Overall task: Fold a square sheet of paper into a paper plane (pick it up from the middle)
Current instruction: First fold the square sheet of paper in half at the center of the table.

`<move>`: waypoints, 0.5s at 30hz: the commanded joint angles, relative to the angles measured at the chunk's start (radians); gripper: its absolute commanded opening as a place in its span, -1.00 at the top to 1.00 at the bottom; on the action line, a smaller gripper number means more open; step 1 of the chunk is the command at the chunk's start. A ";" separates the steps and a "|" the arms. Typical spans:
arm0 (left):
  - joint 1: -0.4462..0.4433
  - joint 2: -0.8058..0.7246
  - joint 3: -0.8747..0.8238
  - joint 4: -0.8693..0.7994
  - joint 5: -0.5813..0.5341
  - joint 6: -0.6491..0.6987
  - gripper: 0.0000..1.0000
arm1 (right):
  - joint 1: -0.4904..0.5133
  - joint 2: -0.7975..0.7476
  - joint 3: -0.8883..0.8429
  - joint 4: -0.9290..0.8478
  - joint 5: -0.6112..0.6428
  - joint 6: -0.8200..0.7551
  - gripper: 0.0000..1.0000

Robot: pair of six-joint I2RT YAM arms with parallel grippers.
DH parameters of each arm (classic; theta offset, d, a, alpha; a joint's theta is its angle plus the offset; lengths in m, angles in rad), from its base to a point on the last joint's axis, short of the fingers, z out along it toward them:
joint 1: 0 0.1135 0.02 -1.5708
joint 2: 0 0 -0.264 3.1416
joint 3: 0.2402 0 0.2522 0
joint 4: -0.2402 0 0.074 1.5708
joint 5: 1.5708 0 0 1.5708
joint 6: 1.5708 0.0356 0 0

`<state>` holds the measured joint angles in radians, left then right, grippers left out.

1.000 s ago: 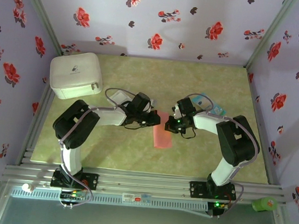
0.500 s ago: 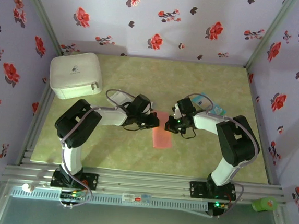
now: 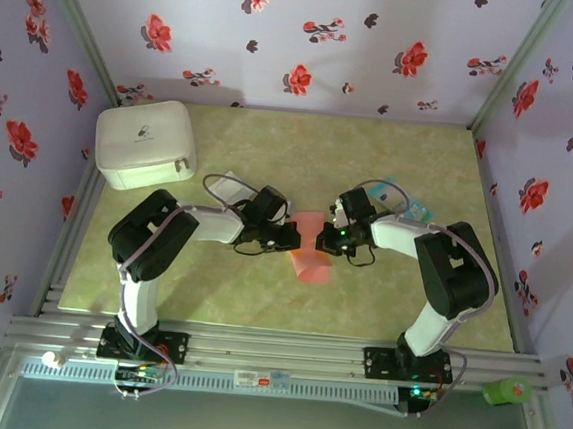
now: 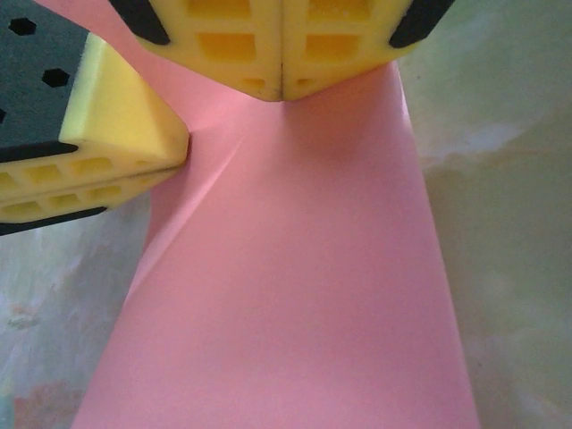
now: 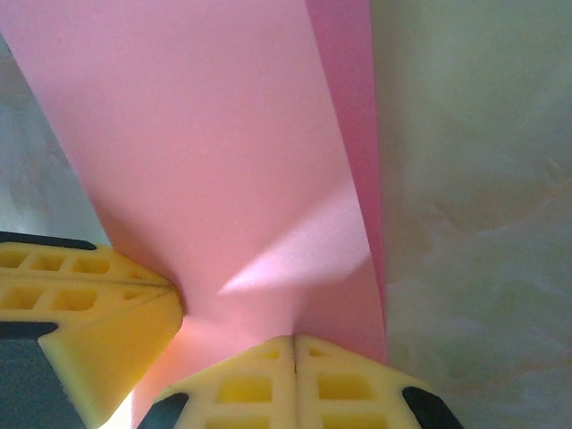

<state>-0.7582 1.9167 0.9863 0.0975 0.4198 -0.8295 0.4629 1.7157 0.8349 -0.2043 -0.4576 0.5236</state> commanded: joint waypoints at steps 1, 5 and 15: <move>0.010 0.002 -0.017 -0.081 -0.040 0.021 1.00 | -0.003 0.044 -0.058 -0.123 0.157 -0.004 1.00; 0.005 -0.060 0.007 -0.095 -0.008 -0.053 1.00 | -0.004 0.040 -0.057 -0.125 0.161 -0.002 1.00; -0.033 -0.110 0.011 -0.050 0.014 -0.196 1.00 | -0.004 0.033 -0.057 -0.129 0.163 -0.001 1.00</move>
<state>-0.7841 1.8214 0.9882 0.0452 0.4232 -0.9699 0.4633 1.7138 0.8337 -0.2039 -0.4557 0.5236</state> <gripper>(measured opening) 0.052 0.047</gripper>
